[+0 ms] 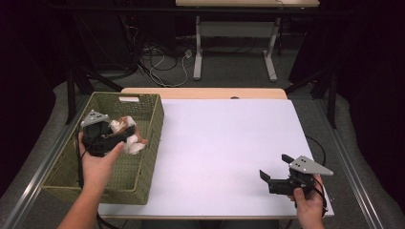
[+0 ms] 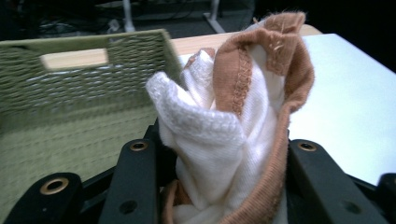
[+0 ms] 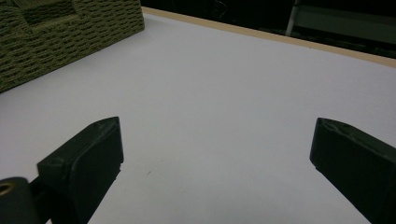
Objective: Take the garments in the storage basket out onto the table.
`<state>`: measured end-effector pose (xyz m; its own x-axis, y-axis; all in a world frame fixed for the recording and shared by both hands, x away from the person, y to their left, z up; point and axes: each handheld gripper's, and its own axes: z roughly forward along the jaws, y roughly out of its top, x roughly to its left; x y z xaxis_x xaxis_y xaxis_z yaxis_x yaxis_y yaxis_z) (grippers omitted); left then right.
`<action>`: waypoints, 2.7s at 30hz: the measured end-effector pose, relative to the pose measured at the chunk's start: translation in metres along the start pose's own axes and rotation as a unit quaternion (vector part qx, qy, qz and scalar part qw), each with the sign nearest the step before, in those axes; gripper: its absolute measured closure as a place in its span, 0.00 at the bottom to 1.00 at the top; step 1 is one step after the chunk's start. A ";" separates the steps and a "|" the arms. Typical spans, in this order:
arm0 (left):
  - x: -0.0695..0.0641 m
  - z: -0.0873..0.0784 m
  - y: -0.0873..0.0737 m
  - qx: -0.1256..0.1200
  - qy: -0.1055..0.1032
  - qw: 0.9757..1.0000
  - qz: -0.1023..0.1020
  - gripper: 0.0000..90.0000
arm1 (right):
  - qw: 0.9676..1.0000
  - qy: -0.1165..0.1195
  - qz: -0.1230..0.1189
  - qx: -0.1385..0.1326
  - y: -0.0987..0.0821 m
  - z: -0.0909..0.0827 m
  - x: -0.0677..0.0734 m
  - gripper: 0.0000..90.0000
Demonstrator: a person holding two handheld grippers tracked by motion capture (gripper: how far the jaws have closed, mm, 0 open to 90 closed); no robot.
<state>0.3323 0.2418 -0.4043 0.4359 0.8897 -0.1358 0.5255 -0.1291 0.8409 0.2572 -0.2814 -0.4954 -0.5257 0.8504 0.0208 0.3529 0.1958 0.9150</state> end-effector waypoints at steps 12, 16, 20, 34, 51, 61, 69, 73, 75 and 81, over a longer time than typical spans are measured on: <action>-0.035 0.022 0.011 0.002 -0.041 0.999 0.027 0.68 | 1.000 0.000 -0.002 0.000 0.000 0.000 0.000 0.03; -0.045 0.030 0.011 0.002 -0.053 0.998 0.035 0.68 | 1.000 -0.002 0.000 0.000 0.000 0.000 0.000 0.03; -0.055 0.036 0.013 0.004 -0.061 0.997 0.045 0.68 | 1.000 -0.001 -0.002 -0.001 -0.001 0.001 -0.001 0.03; -0.097 0.058 0.010 0.003 -0.096 0.993 0.063 0.68 | 1.000 0.000 -0.002 -0.002 -0.001 0.000 -0.001 0.03; -0.142 0.099 -0.008 0.022 -0.141 0.987 0.072 0.68 | 1.000 0.003 -0.002 0.000 -0.002 0.001 -0.001 0.03; -0.158 0.121 -0.020 0.029 -0.160 0.984 0.075 0.68 | 1.000 0.005 -0.003 0.000 -0.003 0.002 -0.001 0.03; -0.169 0.137 -0.033 0.041 -0.169 0.981 0.081 0.68 | 1.000 0.005 -0.001 0.000 -0.004 0.002 -0.001 0.03; -0.176 0.144 -0.039 0.048 -0.182 0.979 0.078 0.68 | 1.000 0.008 -0.003 0.002 -0.004 0.002 0.000 0.03; -0.180 0.147 -0.042 0.054 -0.186 0.978 0.079 0.68 | 1.000 0.007 -0.002 0.004 -0.004 0.002 0.000 0.03; -0.193 0.159 -0.050 0.062 -0.196 0.975 0.081 0.68 | 1.000 0.007 0.000 0.003 -0.005 0.003 -0.001 0.03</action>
<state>0.3378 0.0069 -0.5035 0.7538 0.6202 -0.2170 0.5001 -0.3274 0.8017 0.2582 -0.2813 -0.5009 -0.5370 0.8431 0.0274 0.3585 0.1987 0.9122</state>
